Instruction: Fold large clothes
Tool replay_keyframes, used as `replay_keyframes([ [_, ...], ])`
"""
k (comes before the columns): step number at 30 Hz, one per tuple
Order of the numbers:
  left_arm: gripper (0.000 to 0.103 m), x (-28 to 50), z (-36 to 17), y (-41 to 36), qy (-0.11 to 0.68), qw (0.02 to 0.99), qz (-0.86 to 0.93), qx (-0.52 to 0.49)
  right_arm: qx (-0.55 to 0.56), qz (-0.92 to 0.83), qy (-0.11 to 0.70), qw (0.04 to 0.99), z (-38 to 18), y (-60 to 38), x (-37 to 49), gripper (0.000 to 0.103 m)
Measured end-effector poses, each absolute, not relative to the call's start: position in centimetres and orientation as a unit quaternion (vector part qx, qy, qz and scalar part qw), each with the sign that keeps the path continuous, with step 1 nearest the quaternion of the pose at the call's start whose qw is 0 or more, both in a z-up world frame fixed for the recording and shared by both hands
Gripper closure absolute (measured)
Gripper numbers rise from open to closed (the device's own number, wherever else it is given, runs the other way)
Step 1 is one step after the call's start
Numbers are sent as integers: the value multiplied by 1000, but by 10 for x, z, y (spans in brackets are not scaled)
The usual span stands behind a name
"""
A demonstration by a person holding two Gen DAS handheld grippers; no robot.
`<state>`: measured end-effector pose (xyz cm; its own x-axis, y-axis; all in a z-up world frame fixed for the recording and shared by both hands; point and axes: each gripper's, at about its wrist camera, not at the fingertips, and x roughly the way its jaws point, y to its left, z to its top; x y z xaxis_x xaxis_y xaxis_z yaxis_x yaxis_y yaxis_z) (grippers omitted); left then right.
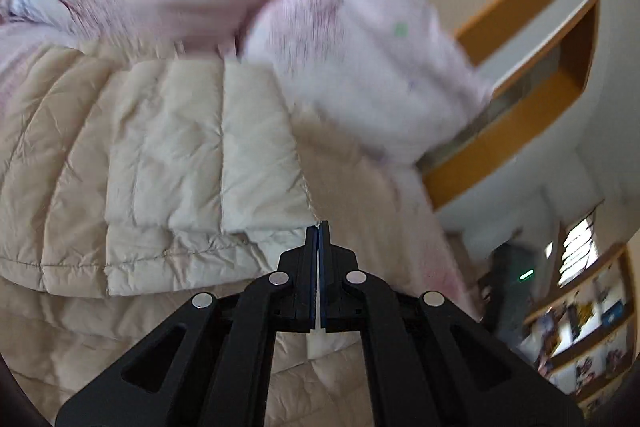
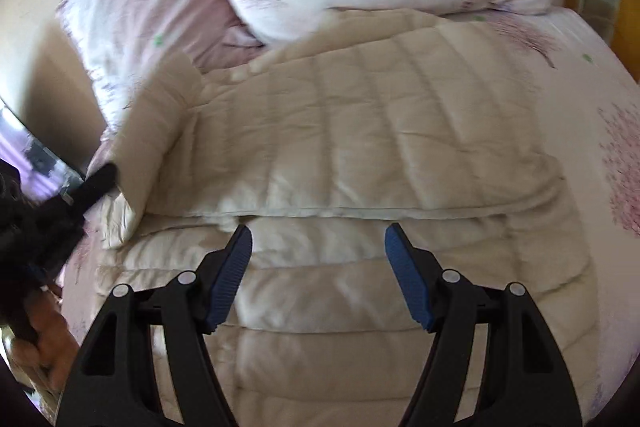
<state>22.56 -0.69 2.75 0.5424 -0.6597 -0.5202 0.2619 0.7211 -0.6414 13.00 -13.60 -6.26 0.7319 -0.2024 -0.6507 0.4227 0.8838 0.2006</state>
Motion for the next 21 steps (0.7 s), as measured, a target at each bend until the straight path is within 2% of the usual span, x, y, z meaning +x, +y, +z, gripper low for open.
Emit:
replay_keyframes([
  [3,102,227,20,-23,403,844,-277,-220,172,-185,321,913,-63,-145,125,34],
  [4,94,227,20,-25,406,842,-282,-216,171,-188,321,913,-62,-146,126,34],
  [5,70,224,21,-26,409,840,-286,-213,168,-190,319,913,-62,-146,126,34],
  [6,54,220,24,-23,410,835,-297,-215,163,-191,317,915,-61,-145,125,34],
  [7,28,216,27,-20,403,835,-303,-219,153,-190,314,918,-59,-142,125,34],
  [8,18,207,34,-11,386,839,-311,-222,141,-187,311,921,-57,-137,128,34],
  [14,13,185,52,50,338,870,-282,-223,39,-123,289,949,-42,-85,139,34],
  [17,14,191,32,89,365,872,-214,-245,-43,-97,276,955,-42,-45,156,34],
  [21,17,203,0,118,408,848,-174,-291,-124,-76,272,951,-50,-2,184,41],
])
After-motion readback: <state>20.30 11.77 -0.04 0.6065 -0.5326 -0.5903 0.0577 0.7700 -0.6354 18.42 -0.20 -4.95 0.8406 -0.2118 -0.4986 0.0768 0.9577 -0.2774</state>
